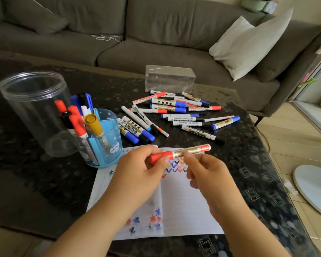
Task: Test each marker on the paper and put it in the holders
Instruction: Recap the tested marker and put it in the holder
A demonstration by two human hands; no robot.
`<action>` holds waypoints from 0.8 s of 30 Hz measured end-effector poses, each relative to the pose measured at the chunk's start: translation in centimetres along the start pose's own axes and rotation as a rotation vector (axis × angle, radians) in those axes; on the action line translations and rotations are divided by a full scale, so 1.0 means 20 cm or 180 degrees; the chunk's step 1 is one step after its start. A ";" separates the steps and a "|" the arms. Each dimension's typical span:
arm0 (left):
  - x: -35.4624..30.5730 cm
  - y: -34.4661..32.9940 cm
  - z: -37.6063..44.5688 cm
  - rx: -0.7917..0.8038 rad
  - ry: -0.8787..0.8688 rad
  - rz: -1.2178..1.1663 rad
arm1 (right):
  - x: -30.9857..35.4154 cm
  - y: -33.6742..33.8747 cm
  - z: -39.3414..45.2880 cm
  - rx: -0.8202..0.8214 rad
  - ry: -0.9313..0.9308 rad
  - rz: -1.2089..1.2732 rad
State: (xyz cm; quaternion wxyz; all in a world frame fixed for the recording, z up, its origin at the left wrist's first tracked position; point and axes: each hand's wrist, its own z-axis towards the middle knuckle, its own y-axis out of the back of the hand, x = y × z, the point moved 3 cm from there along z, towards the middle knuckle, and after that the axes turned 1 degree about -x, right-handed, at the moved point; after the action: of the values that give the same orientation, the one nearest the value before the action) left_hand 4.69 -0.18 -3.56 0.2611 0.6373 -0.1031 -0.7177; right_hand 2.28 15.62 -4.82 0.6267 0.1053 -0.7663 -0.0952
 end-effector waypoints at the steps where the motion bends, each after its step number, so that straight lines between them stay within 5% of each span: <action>1: 0.00 0.02 0.00 -0.0016 -0.0037 0.0047 | 0.01 0.02 0.00 -0.0378 0.0441 -0.0520; 3: 0.01 0.07 0.00 -0.0022 -0.0127 0.0107 | 0.07 0.01 -0.04 -0.0738 0.1465 -0.1188; 6: 0.02 0.13 -0.01 -0.0046 -0.0245 0.0110 | 0.09 -0.09 -0.06 -0.0413 0.2373 -0.1934; 10: 0.05 0.21 -0.04 0.0018 -0.0289 0.0101 | 0.10 -0.24 -0.06 0.0164 0.2565 -0.1804; 17: 0.12 0.40 -0.04 -0.1100 -0.0321 0.0423 | 0.40 -0.28 -0.05 -0.0350 0.2500 -0.1194; 24: 0.17 0.45 -0.02 -0.1135 0.0085 0.0463 | 0.62 -0.47 -0.01 0.0003 0.2396 -0.0719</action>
State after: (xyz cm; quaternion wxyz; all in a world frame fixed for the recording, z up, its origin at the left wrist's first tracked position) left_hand 7.13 -9.34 -2.18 0.4225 0.5812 -0.0166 -0.6953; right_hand 0.54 3.20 4.30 0.8494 0.2168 -0.4665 -0.1180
